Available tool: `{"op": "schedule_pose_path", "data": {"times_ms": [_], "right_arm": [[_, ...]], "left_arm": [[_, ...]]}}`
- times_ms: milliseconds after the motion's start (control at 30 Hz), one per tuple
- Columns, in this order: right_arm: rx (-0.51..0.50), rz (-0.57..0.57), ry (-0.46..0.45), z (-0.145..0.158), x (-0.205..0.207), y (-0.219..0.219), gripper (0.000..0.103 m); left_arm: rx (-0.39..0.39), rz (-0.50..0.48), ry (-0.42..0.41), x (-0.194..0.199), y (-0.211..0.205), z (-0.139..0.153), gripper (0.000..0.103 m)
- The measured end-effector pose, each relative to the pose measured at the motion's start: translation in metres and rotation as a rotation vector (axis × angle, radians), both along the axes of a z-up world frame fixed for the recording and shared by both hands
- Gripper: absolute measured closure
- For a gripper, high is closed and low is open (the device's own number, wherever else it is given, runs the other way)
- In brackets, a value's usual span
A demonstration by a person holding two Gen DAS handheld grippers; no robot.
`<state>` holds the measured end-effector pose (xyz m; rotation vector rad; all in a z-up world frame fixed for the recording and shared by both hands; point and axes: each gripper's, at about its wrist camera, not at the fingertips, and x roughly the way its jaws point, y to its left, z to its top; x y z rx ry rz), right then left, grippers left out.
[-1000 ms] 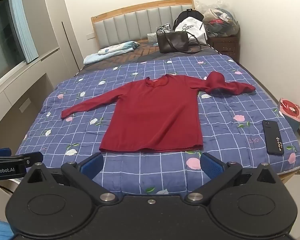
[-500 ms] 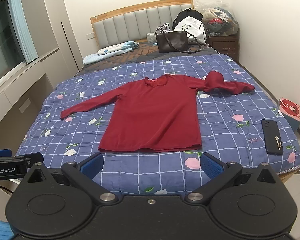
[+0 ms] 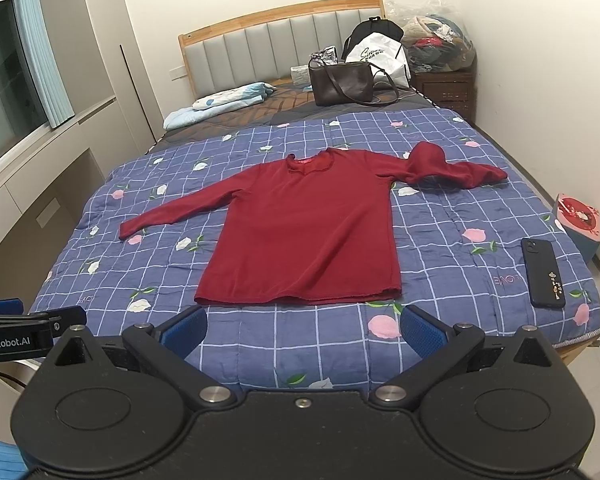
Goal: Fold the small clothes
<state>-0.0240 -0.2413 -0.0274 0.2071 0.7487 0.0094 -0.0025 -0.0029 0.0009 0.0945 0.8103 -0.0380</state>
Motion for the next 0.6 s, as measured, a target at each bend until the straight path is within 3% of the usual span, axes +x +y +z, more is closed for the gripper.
{"op": "schedule_pose_path", "data": {"times_ms": [600], "right_arm": [[-0.007, 0.008, 0.01, 0.0018, 0.0052, 0.0056, 0.001]], "left_arm": [[-0.01, -0.002, 0.014, 0.0068, 0.0028, -0.0053, 0.0]]}}
